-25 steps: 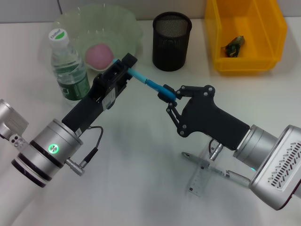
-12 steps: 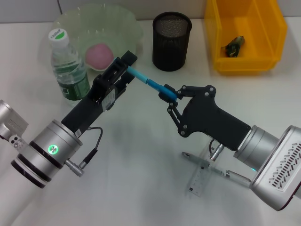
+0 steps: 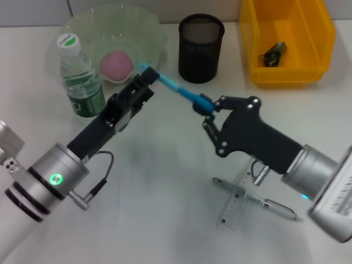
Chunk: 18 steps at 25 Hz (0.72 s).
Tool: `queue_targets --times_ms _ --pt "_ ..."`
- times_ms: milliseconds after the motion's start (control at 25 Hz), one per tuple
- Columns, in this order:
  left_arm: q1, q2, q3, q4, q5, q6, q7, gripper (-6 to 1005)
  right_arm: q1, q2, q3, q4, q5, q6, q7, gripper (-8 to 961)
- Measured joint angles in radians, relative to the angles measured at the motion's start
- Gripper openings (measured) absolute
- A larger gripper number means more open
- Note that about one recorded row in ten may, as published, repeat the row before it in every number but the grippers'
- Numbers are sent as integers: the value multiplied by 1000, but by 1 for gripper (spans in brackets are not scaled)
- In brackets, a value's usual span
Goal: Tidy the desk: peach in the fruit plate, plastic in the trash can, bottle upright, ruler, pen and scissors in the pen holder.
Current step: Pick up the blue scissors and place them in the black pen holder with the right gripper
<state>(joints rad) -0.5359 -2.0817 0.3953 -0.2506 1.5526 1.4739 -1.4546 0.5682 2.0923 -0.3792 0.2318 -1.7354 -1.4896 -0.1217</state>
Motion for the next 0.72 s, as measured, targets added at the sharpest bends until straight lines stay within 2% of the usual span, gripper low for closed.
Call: queue_targets --times_ms 120,320,720 --pt "17 1 -2 64 48 6 33 813 -15 -1 -6 -44 -2 -45 96 83" --pt "17 1 11 95 70 15 81 813 -34 -4 -8 -106 -2 -78 221 83" --pt "51 8 17 217 236 117 389 813 -64 -10 -15 -250 -2 -141 514 83"
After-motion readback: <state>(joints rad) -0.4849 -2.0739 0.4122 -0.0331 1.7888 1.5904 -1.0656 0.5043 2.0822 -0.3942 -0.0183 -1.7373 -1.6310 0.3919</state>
